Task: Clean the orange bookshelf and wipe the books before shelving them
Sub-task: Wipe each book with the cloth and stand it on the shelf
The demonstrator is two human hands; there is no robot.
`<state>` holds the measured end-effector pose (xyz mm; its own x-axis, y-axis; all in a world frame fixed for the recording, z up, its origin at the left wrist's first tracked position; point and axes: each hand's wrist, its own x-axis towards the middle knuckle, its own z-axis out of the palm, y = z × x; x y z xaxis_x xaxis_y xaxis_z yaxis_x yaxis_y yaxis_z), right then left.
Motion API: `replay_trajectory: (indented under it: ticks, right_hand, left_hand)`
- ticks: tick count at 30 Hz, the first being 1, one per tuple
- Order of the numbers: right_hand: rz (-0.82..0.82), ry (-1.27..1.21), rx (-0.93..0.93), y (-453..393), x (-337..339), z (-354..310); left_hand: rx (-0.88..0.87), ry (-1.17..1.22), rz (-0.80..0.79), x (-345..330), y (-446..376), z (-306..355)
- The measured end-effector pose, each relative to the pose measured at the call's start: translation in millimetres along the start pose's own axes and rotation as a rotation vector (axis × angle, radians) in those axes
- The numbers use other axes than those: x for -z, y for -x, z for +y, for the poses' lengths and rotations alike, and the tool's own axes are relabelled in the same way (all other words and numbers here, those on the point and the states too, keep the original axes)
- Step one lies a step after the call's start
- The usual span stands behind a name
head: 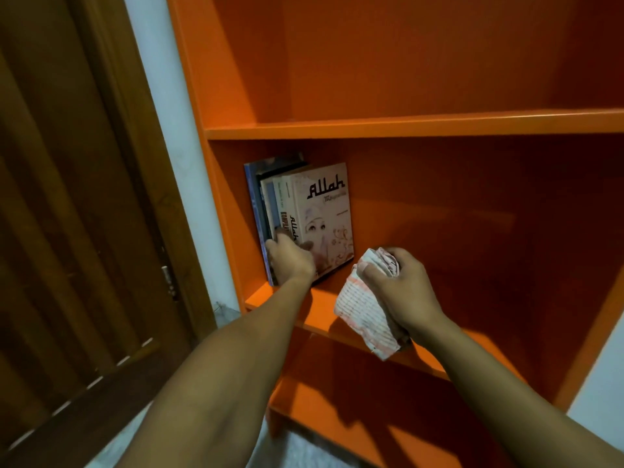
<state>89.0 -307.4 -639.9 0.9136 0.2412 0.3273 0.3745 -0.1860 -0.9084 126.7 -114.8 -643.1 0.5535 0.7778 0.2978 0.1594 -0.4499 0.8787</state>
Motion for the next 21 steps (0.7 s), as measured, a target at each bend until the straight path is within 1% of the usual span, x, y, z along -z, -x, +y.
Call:
replay_trajectory:
  ticks: [2,5,7,12,15,18,21]
  right_hand:
    - [-0.001,-0.004,-0.008,0,-2,2]
    - [-0.02,-0.001,-0.011,3,-5,4]
    - [-0.04,-0.003,-0.017,8,-8,5]
    - [-0.099,-0.01,-0.053,30,-20,8]
    - [-0.153,-0.061,-0.098,52,-28,8]
    - [-0.245,-0.146,-0.256,78,-37,14]
    - [-0.334,-0.166,-0.424,101,-43,22]
  left_hand:
    - [-0.008,0.017,0.008,-3,0,0]
    - [0.013,-0.055,0.01,-1,3,-1]
    - [-0.024,-0.068,0.022,8,5,-5]
    - [-0.331,-0.076,-0.039,49,26,-34]
    - [-0.424,-0.109,-0.095,82,42,-64]
    - [-0.399,-0.111,-0.178,111,62,-104]
    - [-0.315,-0.142,-0.271,136,91,-145]
